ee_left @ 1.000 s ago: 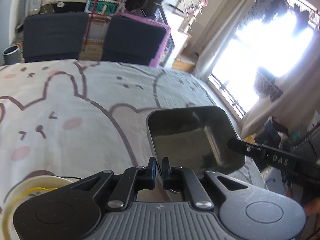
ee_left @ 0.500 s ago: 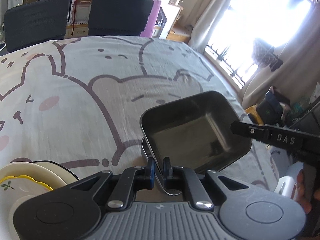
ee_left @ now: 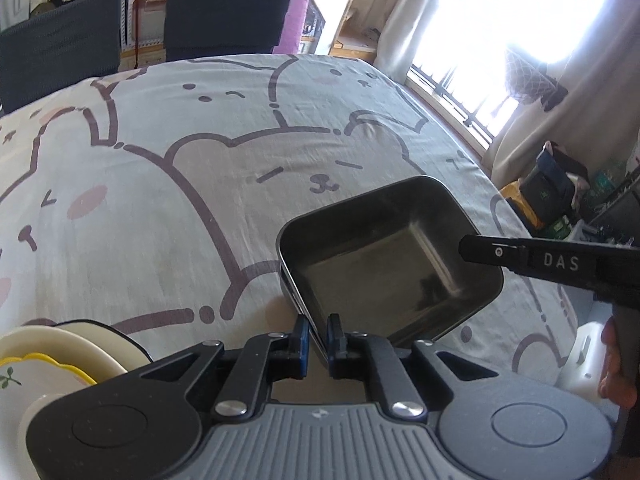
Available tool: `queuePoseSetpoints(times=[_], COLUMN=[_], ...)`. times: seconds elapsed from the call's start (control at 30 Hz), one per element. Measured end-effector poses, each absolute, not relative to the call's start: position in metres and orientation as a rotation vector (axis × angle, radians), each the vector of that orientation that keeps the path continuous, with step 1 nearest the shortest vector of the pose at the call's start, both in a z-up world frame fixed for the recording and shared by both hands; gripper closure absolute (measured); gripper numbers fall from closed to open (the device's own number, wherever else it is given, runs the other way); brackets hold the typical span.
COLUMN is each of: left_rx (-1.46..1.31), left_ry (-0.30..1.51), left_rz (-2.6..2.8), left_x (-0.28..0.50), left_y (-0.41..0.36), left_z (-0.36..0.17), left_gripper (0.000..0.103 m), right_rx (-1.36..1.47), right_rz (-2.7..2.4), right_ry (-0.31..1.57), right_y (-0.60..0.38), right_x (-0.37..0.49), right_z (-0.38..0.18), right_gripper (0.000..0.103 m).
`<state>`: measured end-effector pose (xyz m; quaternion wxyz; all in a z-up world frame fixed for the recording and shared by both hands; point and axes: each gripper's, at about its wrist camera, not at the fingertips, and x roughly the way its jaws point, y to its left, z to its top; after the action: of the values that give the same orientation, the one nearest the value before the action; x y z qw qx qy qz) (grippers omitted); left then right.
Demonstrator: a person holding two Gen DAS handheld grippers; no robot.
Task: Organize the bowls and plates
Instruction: 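Lift the small dark steel tray with both grippers and carry it toward the plate stack, then lower the small tray onto the tablecloth beside the plates and open both grippers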
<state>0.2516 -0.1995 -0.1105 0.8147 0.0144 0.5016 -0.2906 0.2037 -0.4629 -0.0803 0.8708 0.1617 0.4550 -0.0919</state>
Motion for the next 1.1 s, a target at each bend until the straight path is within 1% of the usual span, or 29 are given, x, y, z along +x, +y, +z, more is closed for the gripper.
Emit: queuePoseSetpoints(times=[0.5,0.83,1.1], left_rx=[0.101,0.085,0.069], left_ry=[1.057,1.088,1.114], left_rz=[-0.669,-0.684,-0.676], left_x=[0.247,0.249,0.252], left_y=[-0.206,-0.206,-0.205], left_z=[-0.116,-0.121,-0.127], left_gripper=[0.091,0.090,0.087], right_rx=[0.259,0.250,0.239], right_rz=[-0.241,-0.238,-0.236], right_ry=[1.056,1.072,1.078], right_y=[-0.462,-0.466,-0.469], right_x=[0.214,0.219,0.225], right_z=[-0.098,-0.106,-0.113], right_gripper=[0.095,0.094,0.094])
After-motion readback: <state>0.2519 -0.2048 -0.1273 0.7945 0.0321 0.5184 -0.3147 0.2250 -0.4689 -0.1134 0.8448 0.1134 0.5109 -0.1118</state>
